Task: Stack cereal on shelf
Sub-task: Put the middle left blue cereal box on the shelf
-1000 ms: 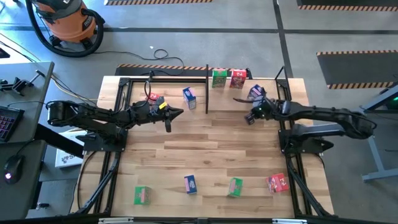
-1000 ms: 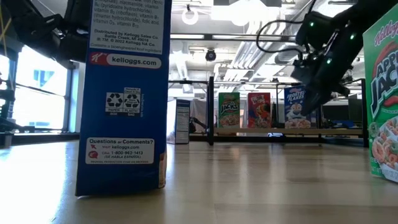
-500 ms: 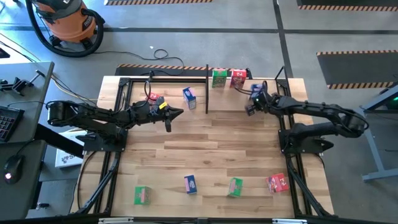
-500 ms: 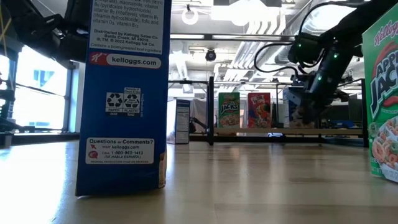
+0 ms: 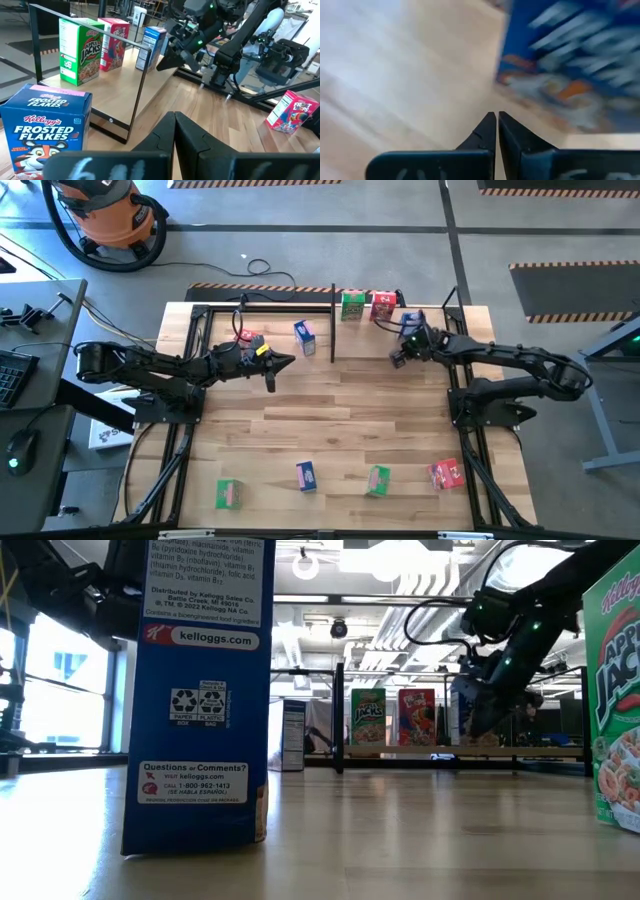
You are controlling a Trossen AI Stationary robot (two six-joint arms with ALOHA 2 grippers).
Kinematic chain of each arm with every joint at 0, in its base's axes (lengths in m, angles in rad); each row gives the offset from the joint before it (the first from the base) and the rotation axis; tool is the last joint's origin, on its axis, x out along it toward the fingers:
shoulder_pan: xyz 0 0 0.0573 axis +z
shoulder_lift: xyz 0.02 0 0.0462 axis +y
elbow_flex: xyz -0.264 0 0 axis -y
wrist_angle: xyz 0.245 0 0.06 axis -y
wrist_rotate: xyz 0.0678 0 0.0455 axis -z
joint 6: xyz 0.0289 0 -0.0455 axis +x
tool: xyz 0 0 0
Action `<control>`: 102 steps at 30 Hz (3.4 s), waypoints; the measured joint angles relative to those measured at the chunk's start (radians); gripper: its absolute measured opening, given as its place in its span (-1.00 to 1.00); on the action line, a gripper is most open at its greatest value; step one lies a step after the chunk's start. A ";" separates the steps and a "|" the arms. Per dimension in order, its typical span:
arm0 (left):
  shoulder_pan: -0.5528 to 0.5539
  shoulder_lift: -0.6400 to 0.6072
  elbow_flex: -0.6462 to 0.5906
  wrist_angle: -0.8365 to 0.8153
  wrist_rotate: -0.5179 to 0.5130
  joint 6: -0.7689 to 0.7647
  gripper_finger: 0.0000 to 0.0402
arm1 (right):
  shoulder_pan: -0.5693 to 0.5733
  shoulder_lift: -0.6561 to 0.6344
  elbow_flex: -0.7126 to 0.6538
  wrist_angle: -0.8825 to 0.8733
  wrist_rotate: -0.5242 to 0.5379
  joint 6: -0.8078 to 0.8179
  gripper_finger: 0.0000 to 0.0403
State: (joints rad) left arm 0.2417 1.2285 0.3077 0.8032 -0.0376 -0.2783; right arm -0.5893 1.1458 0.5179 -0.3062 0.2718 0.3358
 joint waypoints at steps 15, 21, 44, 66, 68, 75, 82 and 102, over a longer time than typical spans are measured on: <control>0.000 0.000 0.001 -0.044 0.000 -0.006 -1.00 | -0.101 0.000 0.000 0.123 0.028 -0.049 -1.00; 0.000 0.000 0.001 -0.048 0.000 -0.006 -1.00 | -0.140 0.000 0.000 0.121 0.032 -0.087 -1.00; 0.000 0.000 0.001 -0.052 0.000 -0.006 -1.00 | -0.189 0.001 0.029 -0.079 0.020 -0.125 -1.00; 0.000 0.000 0.000 -0.053 0.000 -0.008 -1.00 | -0.223 0.132 0.024 0.087 0.095 -0.186 -1.00; 0.000 0.000 0.000 -0.056 0.000 -0.008 -1.00 | -0.238 0.132 0.024 0.087 0.095 -0.188 -1.00; 0.000 0.000 0.000 -0.058 0.000 -0.008 -1.00 | -0.271 0.132 0.024 0.115 0.075 -0.206 -1.00; 0.000 0.000 0.000 -0.058 0.000 -0.008 -1.00 | -0.275 0.132 0.023 0.162 0.019 -0.198 -1.00; 0.000 0.000 0.000 -0.060 0.000 -0.009 -1.00 | -0.273 0.132 0.023 0.253 -0.046 -0.179 -1.00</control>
State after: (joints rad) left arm 0.2417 1.2285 0.3080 0.7433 -0.0376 -0.2874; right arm -0.8622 1.2774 0.5411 -0.0529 0.2257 0.1566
